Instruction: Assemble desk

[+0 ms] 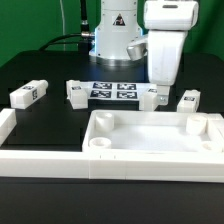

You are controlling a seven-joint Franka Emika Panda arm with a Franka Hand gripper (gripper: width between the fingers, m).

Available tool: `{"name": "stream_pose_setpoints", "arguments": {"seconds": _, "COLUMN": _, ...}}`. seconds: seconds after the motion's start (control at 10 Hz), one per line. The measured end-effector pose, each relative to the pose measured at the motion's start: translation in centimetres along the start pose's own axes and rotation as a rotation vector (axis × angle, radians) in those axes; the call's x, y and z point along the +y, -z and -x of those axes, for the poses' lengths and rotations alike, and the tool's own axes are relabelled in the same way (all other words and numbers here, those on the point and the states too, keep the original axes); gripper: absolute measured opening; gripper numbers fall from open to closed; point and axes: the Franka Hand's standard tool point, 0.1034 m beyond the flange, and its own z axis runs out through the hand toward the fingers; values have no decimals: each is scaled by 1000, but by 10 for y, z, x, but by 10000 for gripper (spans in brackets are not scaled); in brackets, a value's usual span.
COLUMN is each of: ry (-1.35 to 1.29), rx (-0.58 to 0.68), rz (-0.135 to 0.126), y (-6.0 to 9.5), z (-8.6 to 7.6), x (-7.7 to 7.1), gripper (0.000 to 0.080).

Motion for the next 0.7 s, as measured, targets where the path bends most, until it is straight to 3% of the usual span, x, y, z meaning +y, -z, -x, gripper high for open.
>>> {"name": "stream_pose_setpoints", "arguments": {"seconds": 0.3, "ry": -353, "rx": -20, "rz": -42, "y": -3, "z": 1, "x": -11, "gripper": 649}}
{"name": "stream_pose_setpoints", "arguments": {"seconds": 0.7, "ry": -599, "rx": -12, "rz": -55, "y": -3, "z": -3, "x": -12, "gripper": 649}}
